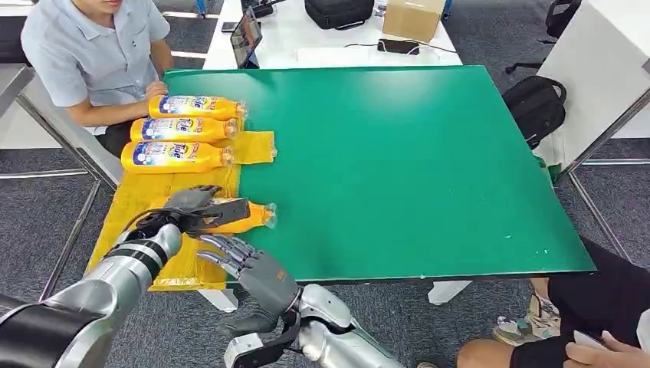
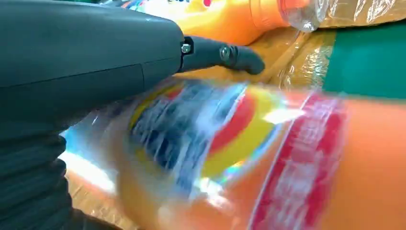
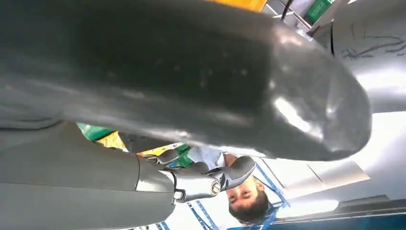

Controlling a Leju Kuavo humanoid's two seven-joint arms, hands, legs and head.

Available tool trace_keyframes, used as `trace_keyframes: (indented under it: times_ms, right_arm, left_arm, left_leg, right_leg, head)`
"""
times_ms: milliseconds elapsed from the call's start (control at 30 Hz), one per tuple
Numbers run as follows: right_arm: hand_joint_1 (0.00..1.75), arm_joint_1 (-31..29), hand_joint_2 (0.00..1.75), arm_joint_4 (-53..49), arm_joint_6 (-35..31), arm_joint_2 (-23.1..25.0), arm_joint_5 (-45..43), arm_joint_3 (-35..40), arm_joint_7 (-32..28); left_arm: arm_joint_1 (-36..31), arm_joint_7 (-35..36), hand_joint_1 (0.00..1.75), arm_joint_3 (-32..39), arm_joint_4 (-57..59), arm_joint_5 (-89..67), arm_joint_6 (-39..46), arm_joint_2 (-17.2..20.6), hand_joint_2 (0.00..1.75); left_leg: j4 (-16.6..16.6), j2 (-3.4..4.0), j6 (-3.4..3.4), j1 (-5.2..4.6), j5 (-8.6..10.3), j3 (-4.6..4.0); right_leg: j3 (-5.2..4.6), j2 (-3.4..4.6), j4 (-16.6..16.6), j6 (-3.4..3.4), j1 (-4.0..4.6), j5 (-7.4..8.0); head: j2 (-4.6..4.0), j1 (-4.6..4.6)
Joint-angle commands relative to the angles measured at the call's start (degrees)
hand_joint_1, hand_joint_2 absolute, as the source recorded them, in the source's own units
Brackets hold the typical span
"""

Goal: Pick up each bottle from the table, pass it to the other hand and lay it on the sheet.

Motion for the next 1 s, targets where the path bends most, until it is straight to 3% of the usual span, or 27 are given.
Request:
trace_keyframes:
  times_ms: [33,333,467,633,700,733,767,833,900,1000]
  right_arm:
    - [0.0,-2.4,0.0,2.87,-0.33,-1.45,-0.4,1.21,-1.95]
    - [0.0,-2.81,0.0,3.04,-0.66,-1.74,-1.59,2.07,-1.95]
    - [0.0,-3.4,0.0,3.06,-0.87,-2.08,-3.39,3.86,-1.95]
    - [0.0,-4.03,0.0,2.87,-2.38,-2.67,-5.97,5.95,-1.95]
    - [0.0,-3.59,0.0,1.76,-2.67,-3.19,-6.56,6.07,-1.95]
    - [0.0,-3.59,0.0,1.76,-2.67,-3.19,-6.56,6.07,-1.95]
    - [0.0,-2.87,0.0,0.59,-3.89,-3.52,-6.46,5.85,-1.95]
    - [0.0,-2.09,0.0,-0.31,-4.82,-3.62,-6.76,5.41,-1.95]
    - [0.0,-1.96,0.0,-0.08,-4.75,-3.6,-6.48,5.38,-1.95]
    - [0.0,-1.89,0.0,0.32,-3.26,-3.75,-5.43,5.15,-1.95]
  left_arm:
    - [-0.97,-0.5,0.0,1.79,3.29,0.71,-1.07,-0.36,1.75]
    - [-0.41,-4.84,0.0,7.35,3.06,7.03,-3.57,-0.19,1.75]
    - [-0.07,-12.48,0.0,12.0,2.16,13.48,-8.84,0.84,1.75]
    - [1.42,-20.48,0.0,17.47,-1.53,21.9,-9.51,1.16,1.75]
    - [5.35,-28.46,0.0,21.41,-8.72,28.2,-1.46,-0.39,1.75]
    - [5.35,-28.46,0.0,21.41,-8.72,28.2,-1.46,-0.39,1.75]
    - [8.32,-29.95,0.0,24.43,-14.64,34.3,-2.02,-1.44,1.75]
    - [13.36,-30.01,0.0,23.97,-23.71,39.84,0.86,-1.22,1.75]
    - [16.8,-31.9,0.0,22.8,-29.1,40.66,8.92,-0.48,1.75]
    - [19.62,-33.44,0.0,23.92,-32.96,45.89,8.66,0.44,1.75]
  left_leg:
    - [-0.01,0.05,-0.01,0.03,0.04,-0.01]
    - [-0.01,0.04,-0.01,0.03,0.03,0.02]
    - [0.0,0.09,-0.01,0.01,0.02,0.02]
    - [-0.02,0.05,-0.01,0.02,0.03,0.04]
    - [-0.04,0.13,-0.02,0.06,0.05,0.07]
    - [-0.03,0.04,-0.01,0.04,0.05,0.05]
    - [0.0,0.0,-0.02,0.02,0.05,0.01]
    - [-0.03,0.03,-0.02,0.05,0.04,0.05]
    - [-0.06,0.12,-0.02,0.03,0.02,0.1]
    - [-0.04,0.24,-0.04,0.03,0.02,0.08]
  right_leg:
    - [0.0,0.02,-0.03,-0.06,0.04,0.06]
    - [0.03,0.02,-0.03,-0.05,0.03,0.04]
    - [0.01,0.07,-0.02,-0.05,0.02,0.05]
    - [0.04,0.07,-0.03,-0.05,0.03,0.06]
    - [0.06,0.12,-0.08,-0.09,0.07,0.1]
    - [0.07,0.04,-0.07,-0.07,0.05,0.07]
    - [0.03,0.0,-0.02,-0.04,0.03,0.03]
    - [0.06,-0.01,-0.09,-0.05,0.06,0.04]
    - [0.08,0.09,-0.09,-0.06,0.04,0.04]
    - [0.01,0.16,-0.07,-0.06,0.04,0.06]
  head:
    - [0.0,0.02]
    - [0.0,0.02]
    - [0.0,0.0]
    - [0.0,0.02]
    - [0.0,0.02]
    - [0.0,0.0]
    - [0.0,0.0]
    - [0.0,0.02]
    - [0.0,0.0]
    - [0.0,0.02]
